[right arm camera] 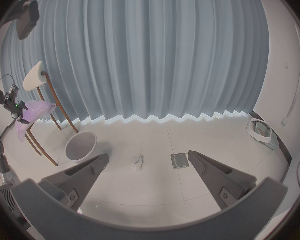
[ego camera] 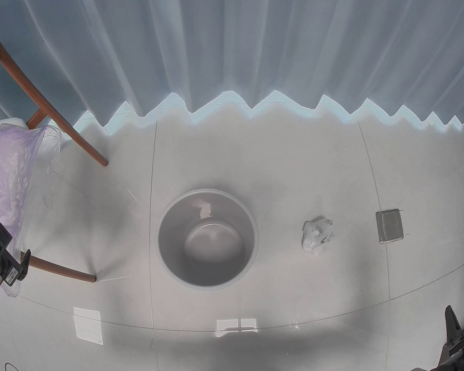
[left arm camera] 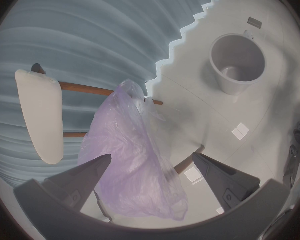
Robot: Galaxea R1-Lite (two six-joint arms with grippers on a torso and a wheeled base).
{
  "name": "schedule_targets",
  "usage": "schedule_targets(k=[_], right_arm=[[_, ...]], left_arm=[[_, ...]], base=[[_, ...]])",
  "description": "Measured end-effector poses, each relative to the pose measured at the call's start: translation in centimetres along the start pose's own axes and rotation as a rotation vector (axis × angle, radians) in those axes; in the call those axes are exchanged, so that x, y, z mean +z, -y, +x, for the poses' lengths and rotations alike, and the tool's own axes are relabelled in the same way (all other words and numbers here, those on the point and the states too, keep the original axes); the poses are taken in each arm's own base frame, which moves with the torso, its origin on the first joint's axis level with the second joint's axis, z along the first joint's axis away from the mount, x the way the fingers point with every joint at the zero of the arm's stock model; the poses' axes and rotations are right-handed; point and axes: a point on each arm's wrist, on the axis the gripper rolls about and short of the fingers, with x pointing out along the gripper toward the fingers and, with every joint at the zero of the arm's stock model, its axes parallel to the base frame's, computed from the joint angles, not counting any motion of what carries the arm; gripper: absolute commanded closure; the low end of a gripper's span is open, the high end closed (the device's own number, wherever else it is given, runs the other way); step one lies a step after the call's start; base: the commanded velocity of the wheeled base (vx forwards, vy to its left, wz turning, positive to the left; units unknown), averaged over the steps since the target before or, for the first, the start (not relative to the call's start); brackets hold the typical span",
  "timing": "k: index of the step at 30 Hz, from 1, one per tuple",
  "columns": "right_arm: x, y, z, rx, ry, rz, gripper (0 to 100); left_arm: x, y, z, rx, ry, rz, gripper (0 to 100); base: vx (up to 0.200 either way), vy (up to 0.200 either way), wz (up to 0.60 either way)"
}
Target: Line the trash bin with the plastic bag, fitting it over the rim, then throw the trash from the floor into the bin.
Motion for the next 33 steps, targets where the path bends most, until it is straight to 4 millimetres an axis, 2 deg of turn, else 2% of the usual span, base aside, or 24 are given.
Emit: schedule_targets(k=[7,15,33], right_arm=[[0.0,0.0,0.0,0.000,0.000,0.000,0],[0.0,0.0,0.0,0.000,0.000,0.000,0],[0.0,0.0,0.0,0.000,0.000,-0.001,0]], left_arm=[[0.8,-0.1,3.0,0.023,-0.011,0.050,0],[0.6,0.9,5.5,-0.025,-0.058,0.132,0],[1.0,0.2,8.3,-0.012,-0.088,0.187,0]], base=[[0.000,0.000,0.00],[0.000,0.000,0.00],[0.000,0.000,0.00]])
